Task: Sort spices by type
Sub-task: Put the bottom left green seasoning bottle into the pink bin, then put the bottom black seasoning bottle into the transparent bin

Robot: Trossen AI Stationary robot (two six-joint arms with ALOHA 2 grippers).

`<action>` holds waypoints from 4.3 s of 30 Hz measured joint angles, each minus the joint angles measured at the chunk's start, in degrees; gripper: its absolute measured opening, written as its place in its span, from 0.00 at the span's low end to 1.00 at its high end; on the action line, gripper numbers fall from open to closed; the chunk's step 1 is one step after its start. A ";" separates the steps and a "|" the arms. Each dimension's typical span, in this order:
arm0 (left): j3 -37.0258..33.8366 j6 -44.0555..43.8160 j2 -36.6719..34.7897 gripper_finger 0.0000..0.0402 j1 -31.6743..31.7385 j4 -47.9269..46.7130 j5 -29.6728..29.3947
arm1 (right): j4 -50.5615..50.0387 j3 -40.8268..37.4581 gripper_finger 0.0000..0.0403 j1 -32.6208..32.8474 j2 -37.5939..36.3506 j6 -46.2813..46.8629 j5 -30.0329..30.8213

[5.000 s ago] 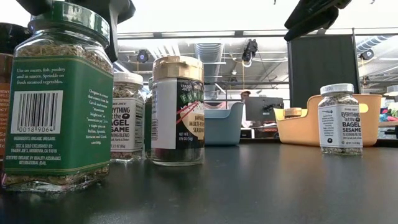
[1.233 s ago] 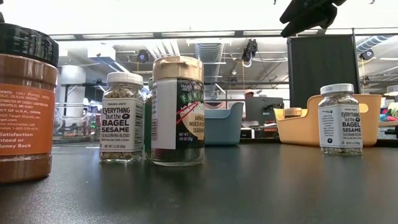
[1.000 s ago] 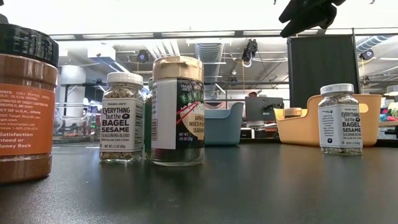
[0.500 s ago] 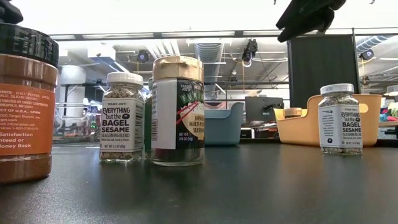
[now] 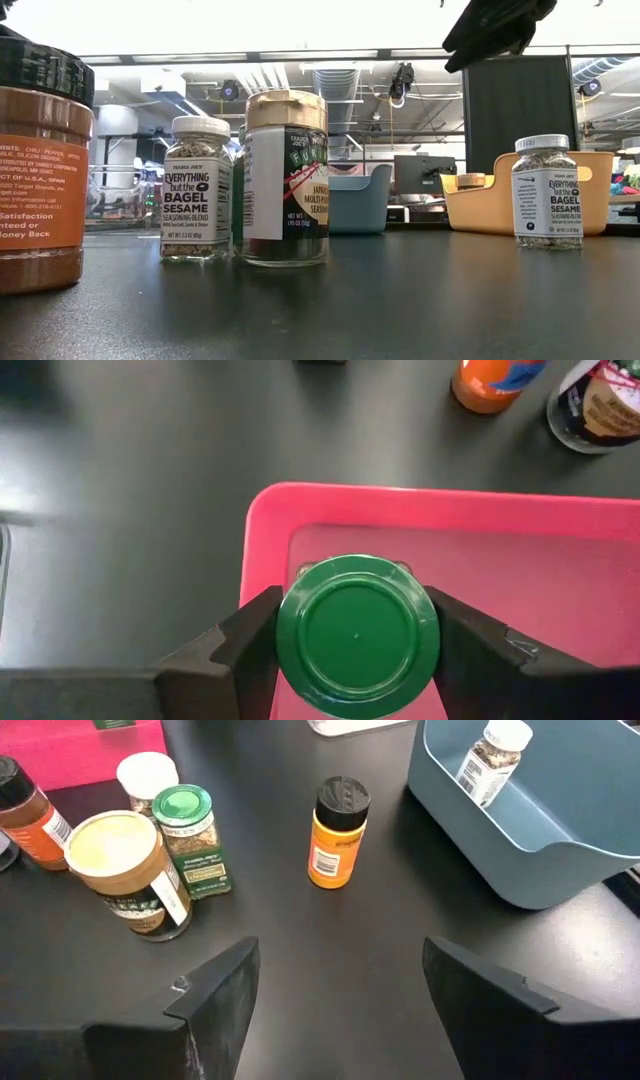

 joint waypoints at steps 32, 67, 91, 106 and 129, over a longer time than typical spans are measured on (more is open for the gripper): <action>-1.62 0.40 0.08 0.52 0.58 4.83 0.66 | 0.85 0.02 0.74 0.00 -0.02 0.00 0.00; -1.53 2.62 4.60 0.68 0.58 4.44 3.23 | 0.94 0.09 0.81 0.00 -0.02 0.04 -0.01; 12.79 3.78 4.54 0.70 0.65 -2.21 -4.04 | 1.24 0.09 0.79 0.00 -0.02 0.44 -0.02; 16.55 30.65 11.11 0.68 7.58 18.69 -19.66 | 1.20 1.22 0.68 0.02 -0.02 -0.08 -2.37; 2.92 70.89 1.34 0.60 33.06 50.58 -6.08 | -26.82 12.02 0.68 -8.95 0.28 19.68 -8.26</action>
